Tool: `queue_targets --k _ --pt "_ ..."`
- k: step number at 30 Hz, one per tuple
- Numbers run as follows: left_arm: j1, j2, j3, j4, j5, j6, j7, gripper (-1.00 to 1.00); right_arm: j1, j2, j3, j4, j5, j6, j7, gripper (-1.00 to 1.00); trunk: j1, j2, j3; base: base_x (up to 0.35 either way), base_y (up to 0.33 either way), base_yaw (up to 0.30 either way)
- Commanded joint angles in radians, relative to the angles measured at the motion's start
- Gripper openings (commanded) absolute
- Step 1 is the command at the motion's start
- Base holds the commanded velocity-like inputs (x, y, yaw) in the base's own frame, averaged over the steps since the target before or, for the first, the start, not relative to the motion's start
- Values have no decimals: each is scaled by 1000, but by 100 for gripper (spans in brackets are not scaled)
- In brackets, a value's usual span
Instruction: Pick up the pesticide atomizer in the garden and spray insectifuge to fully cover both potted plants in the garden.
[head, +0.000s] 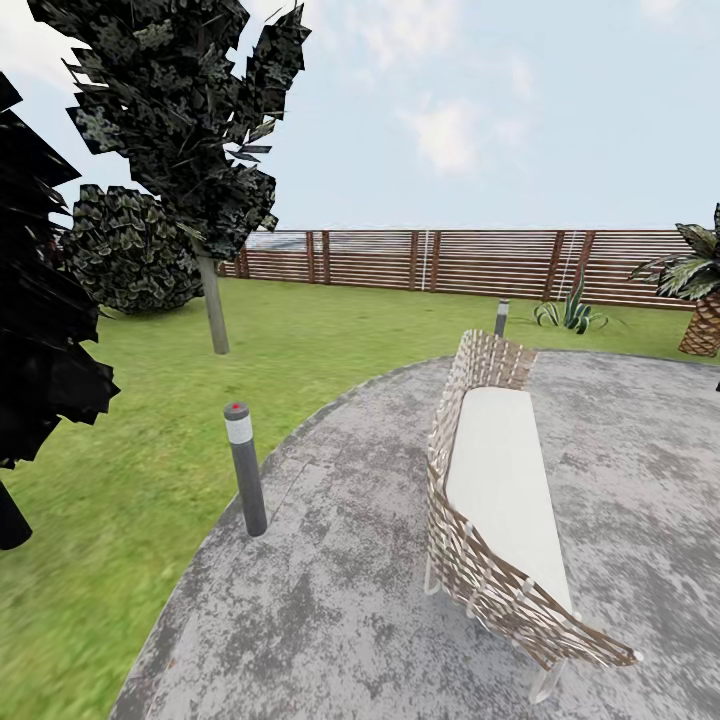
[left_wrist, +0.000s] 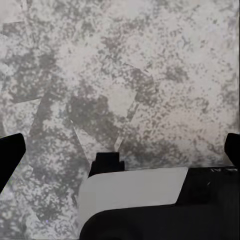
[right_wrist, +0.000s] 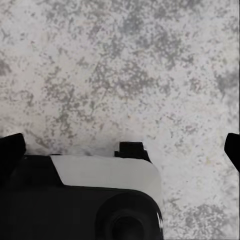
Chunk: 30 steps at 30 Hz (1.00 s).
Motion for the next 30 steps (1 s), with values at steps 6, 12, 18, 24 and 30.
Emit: queue_targets --k 6,12,18,24,30 --pt "12 0 1 -96 9 -2 -2 100 4 5 2 -65 -5 -1 2 100 0 -1 -1 0 0 0" --pt "0 -1 1 -144 4 -2 0 100 5 7 1 -69 -7 -1 -3 100 0 -1 -1 0 0 0" --pt "0 -1 2 -147 8 -2 0 100 5 7 1 -68 -8 -1 -4 100 0 -1 -1 0 0 -92" --pt "1 -1 1 -149 6 -2 5 100 5 7 1 -66 -9 -1 -4 100 0 -1 -1 0 0 -259" --pt "2 -2 9 -150 10 -3 1 100 4 8 1 -62 -9 -1 -4 100 0 -1 -1 0 0 -272"
